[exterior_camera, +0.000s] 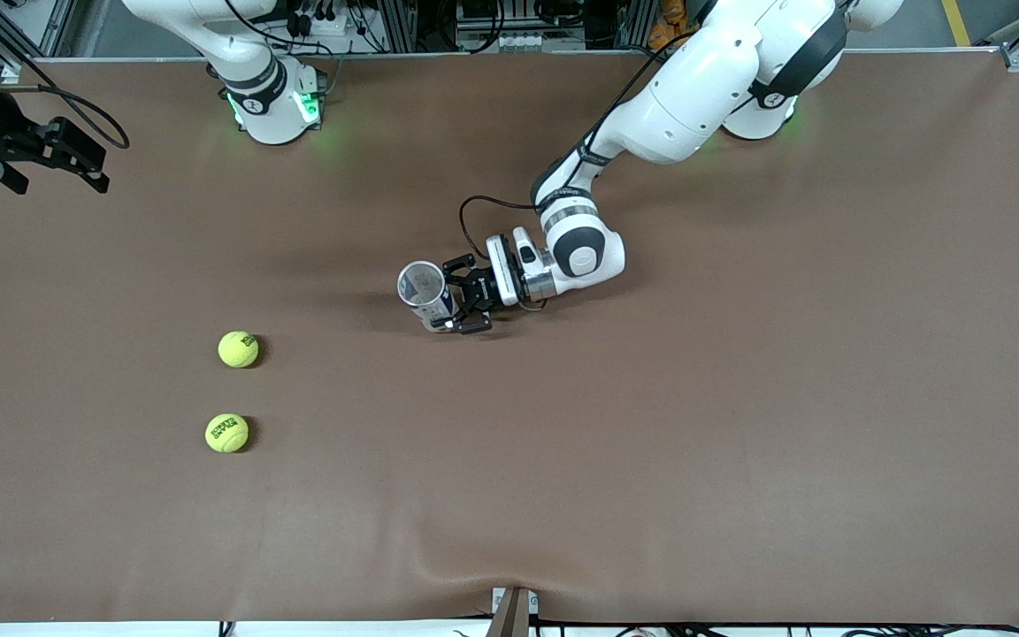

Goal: Insert tennis ball vertically with right arm

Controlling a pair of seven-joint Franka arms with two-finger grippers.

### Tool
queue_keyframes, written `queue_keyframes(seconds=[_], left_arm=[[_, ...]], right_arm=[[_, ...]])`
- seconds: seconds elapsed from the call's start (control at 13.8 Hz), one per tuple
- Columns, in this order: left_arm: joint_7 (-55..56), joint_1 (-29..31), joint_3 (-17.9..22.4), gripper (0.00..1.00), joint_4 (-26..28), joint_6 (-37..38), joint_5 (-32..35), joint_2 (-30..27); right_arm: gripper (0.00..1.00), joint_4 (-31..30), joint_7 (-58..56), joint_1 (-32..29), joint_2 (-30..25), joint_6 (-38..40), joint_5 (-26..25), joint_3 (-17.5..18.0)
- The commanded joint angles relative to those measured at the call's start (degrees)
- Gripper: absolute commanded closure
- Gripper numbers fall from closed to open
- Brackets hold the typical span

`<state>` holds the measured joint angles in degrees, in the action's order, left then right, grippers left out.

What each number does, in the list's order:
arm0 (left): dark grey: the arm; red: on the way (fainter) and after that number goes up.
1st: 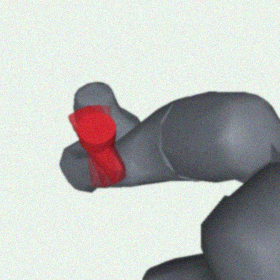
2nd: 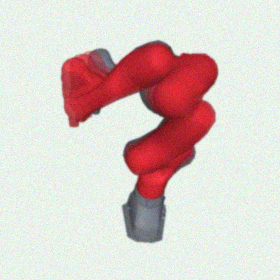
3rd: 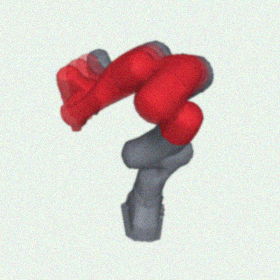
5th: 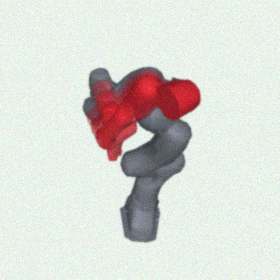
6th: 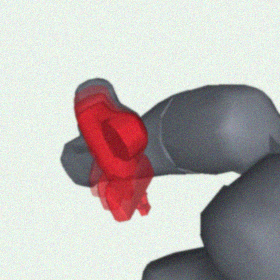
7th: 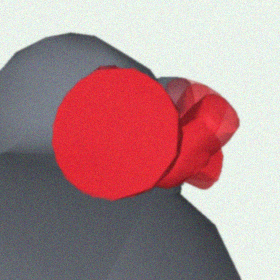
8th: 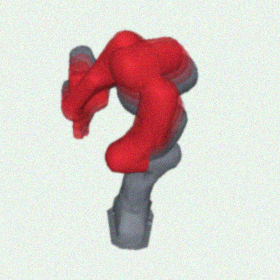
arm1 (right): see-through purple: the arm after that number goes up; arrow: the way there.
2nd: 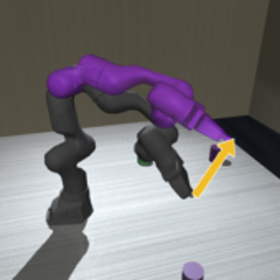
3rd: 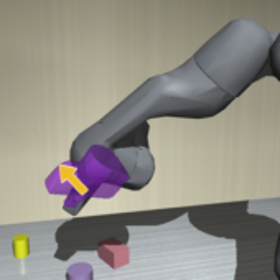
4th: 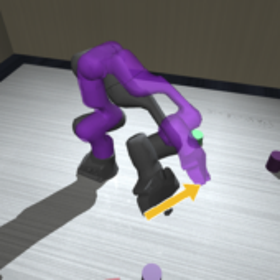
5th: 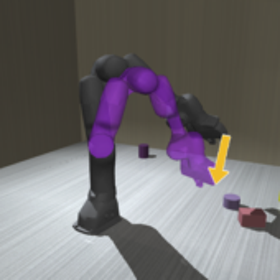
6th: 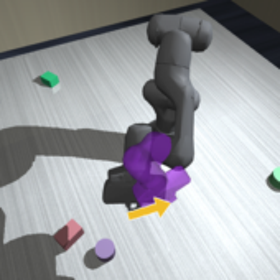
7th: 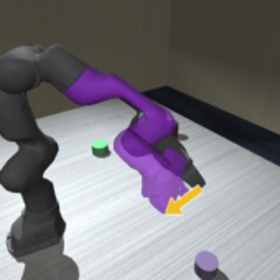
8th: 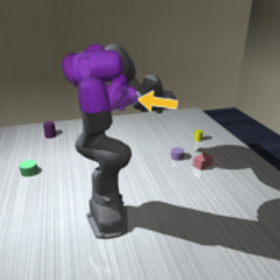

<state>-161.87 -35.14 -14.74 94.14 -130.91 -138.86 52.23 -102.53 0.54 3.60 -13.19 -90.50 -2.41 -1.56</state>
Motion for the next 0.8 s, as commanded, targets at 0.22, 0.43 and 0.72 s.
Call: queue_keyframes(seconds=[0.22, 0.43, 0.72], left_arm=[[-17.61, 0.51, -1.08, 0.25, 1.74, -0.93, -3.70, -0.03], [-17.69, 0.51, -1.08, 0.25, 1.66, -0.93, -3.70, -0.03], [-17.69, 0.51, -1.08, 0.25, 1.66, -0.93, -3.70, -0.03]], right_arm=[[0.00, -0.65, -0.71, -0.43, -0.26, -0.02, 0.74, -0.37], [0.00, -1.53, -0.71, -0.52, -0.25, -0.37, 0.74, -0.37], [0.00, -1.71, -0.71, -0.52, -0.43, -0.37, 0.74, -0.37]])
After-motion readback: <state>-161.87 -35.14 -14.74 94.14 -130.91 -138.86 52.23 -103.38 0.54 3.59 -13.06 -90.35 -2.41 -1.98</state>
